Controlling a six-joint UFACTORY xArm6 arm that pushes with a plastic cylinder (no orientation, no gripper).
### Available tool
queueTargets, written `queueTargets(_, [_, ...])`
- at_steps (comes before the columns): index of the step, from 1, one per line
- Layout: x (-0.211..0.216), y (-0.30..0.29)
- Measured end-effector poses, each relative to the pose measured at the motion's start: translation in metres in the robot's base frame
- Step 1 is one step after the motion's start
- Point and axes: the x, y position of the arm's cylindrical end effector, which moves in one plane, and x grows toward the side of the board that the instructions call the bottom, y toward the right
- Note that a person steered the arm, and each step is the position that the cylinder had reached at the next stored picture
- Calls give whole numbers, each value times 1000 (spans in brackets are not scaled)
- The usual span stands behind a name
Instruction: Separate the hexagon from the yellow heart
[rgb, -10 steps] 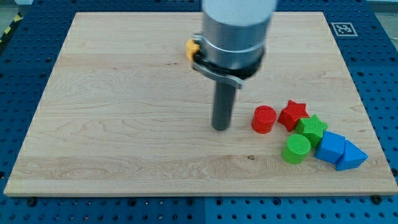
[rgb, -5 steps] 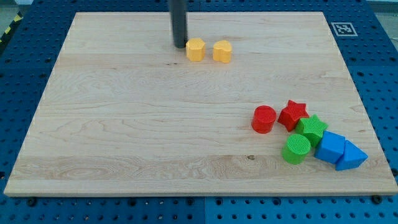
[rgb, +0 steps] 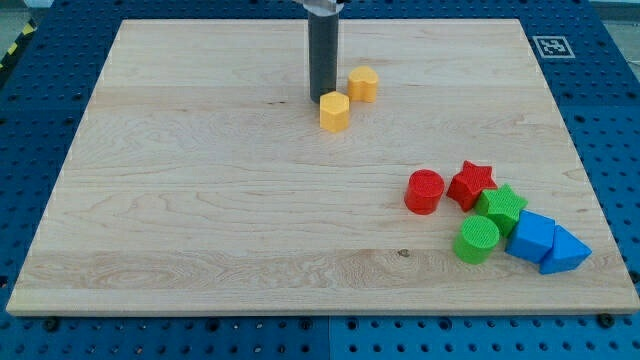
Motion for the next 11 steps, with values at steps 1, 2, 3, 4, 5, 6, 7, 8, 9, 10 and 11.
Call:
queueTargets(1, [27,0])
queueTargets(2, [55,3])
queueTargets(3, [73,34])
queueTargets(4, [58,38])
queueTargets(5, [52,44])
queueTargets(6, [67,51])
queueTargets(7, [97,74])
queueTargets(8, [107,96])
queueTargets(9, [87,84])
queueTargets(10, [49,43])
queueTargets(11, [-4,-10])
